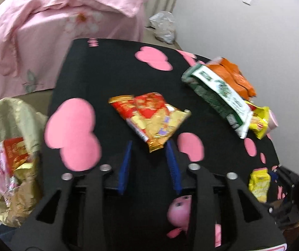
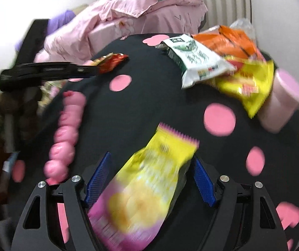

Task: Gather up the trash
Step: 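Grasp the red-gold wrapper with the left tool while the right tool grasps the yellow chip bag, then carry the red-gold wrapper and yellow chip bag over the trash bag with both tools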

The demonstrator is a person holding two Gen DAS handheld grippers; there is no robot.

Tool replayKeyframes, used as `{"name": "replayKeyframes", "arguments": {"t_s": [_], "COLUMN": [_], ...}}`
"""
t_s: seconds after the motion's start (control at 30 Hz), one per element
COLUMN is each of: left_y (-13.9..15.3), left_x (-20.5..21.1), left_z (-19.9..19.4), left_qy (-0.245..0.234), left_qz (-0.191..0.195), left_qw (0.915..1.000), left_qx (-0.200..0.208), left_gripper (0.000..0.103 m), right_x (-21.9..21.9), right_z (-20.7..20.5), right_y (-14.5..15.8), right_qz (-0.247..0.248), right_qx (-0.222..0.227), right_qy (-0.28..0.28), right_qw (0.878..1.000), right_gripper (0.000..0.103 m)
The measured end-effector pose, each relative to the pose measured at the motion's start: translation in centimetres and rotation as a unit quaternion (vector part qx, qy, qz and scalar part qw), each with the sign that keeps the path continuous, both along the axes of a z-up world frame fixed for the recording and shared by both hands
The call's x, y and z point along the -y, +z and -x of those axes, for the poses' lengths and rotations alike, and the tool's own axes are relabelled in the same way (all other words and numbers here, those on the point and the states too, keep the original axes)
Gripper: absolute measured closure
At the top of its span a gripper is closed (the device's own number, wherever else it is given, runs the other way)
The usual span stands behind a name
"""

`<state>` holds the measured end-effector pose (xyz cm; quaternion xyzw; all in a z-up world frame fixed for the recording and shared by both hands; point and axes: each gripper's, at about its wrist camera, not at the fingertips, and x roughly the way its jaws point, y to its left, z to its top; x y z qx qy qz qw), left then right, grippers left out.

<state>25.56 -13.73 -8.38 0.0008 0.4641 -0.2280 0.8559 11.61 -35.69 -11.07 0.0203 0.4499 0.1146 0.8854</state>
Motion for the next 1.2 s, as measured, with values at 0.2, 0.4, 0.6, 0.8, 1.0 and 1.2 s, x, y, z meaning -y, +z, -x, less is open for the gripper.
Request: {"name": "replayKeyframes", "arguments": {"t_s": [0.2, 0.4, 0.6, 0.8, 1.0, 1.2], "left_y": [0.3, 2.4, 3.5, 3.1, 2.2, 1.6], "left_x": [-2.5, 0.5, 1.6, 1.3, -0.3, -2.8], "left_z": [-0.7, -0.8, -0.6, -0.8, -0.1, 0.0], "left_qy": [0.035, 0.006, -0.022, -0.006, -0.001, 0.020], "left_qz": [0.048, 0.011, -0.047, -0.021, -0.011, 0.020], "left_qw": [0.9982, 0.9979, 0.9927, 0.9950, 0.9966, 0.9976], "left_qx": [0.005, 0.064, 0.109, 0.097, 0.082, 0.064], "left_gripper": [0.047, 0.039, 0.035, 0.035, 0.035, 0.031], "right_x": [0.5, 2.0, 3.2, 0.9, -1.3, -1.1], "right_z": [0.3, 3.3, 7.1, 7.1, 6.2, 6.0], "right_y": [0.1, 1.7, 1.9, 0.2, 1.0, 2.6], "right_qz": [-0.012, -0.027, -0.097, -0.080, -0.026, -0.035], "right_qx": [-0.010, 0.004, 0.005, -0.009, 0.024, 0.051], "right_qy": [-0.003, -0.044, -0.081, -0.057, 0.014, 0.022], "right_qw": [1.000, 0.999, 0.992, 0.995, 0.999, 0.998], "right_gripper": [0.031, 0.031, 0.031, 0.045, 0.083, 0.092]}}
